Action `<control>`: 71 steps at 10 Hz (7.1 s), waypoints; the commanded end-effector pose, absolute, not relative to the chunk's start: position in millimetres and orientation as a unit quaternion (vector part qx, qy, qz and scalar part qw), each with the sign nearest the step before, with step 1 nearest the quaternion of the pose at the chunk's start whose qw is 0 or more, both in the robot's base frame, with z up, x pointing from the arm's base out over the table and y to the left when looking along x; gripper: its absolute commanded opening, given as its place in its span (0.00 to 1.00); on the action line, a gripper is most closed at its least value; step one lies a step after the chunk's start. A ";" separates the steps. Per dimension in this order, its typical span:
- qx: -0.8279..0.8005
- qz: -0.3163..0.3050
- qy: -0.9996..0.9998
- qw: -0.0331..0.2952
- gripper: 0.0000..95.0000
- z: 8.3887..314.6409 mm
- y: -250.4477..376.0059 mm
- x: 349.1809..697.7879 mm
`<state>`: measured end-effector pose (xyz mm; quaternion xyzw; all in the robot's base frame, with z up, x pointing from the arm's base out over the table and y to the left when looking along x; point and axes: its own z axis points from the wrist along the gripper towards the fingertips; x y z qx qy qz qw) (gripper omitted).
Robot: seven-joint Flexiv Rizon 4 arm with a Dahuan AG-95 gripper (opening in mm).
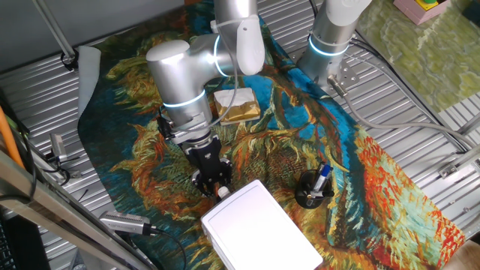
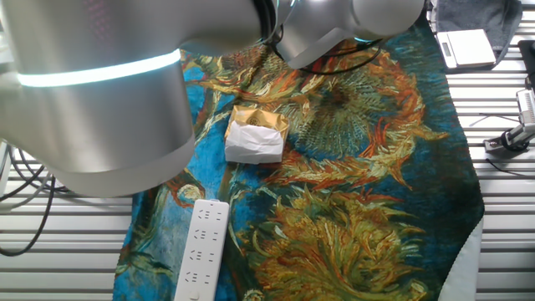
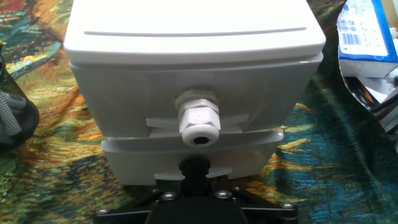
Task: Grasp the handle and close the drawer
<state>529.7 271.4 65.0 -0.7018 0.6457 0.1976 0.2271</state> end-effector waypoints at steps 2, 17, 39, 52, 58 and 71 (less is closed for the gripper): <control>-0.703 0.197 0.644 0.228 0.00 62.4 271.9 529.2; -0.701 0.200 0.644 0.231 0.00 66.1 262.3 530.5; -0.700 0.201 0.642 0.240 0.00 64.9 268.9 531.5; -0.700 0.198 0.643 0.240 0.00 64.2 272.5 532.0; -0.700 0.198 0.643 0.240 0.00 62.1 276.5 534.6; -0.711 0.161 0.654 0.202 0.80 81.1 250.6 529.9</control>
